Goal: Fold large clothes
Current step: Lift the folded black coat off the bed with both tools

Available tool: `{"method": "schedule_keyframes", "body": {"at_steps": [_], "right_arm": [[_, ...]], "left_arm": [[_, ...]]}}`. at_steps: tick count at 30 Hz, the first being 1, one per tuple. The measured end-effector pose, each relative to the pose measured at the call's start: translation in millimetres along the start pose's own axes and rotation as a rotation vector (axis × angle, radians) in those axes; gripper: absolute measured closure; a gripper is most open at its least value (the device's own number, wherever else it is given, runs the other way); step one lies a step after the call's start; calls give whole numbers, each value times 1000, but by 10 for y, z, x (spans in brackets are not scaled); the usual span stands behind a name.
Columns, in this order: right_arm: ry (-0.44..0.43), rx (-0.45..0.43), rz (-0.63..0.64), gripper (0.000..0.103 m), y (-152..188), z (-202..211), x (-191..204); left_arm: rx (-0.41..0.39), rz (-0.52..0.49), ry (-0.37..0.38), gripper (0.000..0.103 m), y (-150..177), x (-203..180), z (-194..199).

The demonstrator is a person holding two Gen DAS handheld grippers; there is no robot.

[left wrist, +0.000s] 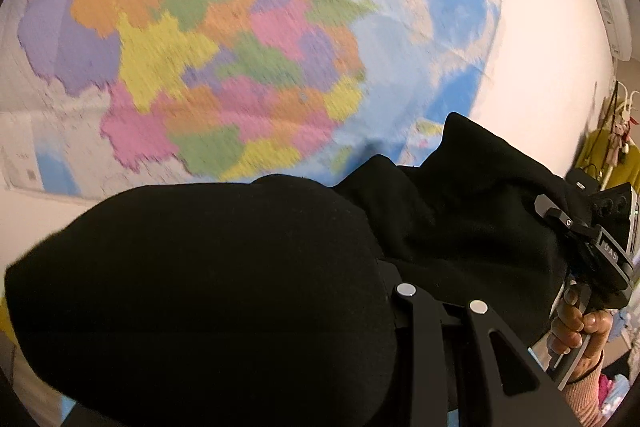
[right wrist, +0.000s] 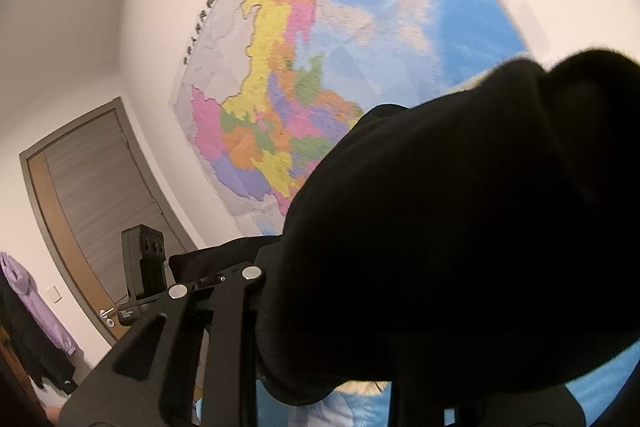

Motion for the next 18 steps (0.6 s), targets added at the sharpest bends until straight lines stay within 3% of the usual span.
{"method": "schedule_keyframes", "body": {"at_steps": [2, 8, 16, 18], "right_arm": [[-24, 4, 6, 78, -111, 61, -43], [-77, 24, 13, 78, -71, -484, -61], [-199, -7, 37, 78, 46, -1366, 132], [-247, 10, 26, 78, 311, -1658, 151]], "left_arm": [[-18, -4, -20, 72, -100, 90, 39], [-76, -39, -141, 72, -414, 498, 93], [-165, -35, -342, 72, -940, 1452, 66], [-217, -25, -387, 72, -988, 1755, 121]]}}
Point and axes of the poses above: each gripper's, at about its wrist camera, not at the fingertips, and z roughly against the way its jaws point, x to its left, y to its underside, the point moved 5 cm from there along -z, roughly the way its jaws point, and after that the axes turned 10 degrees about -x, right-handed, at the moved point
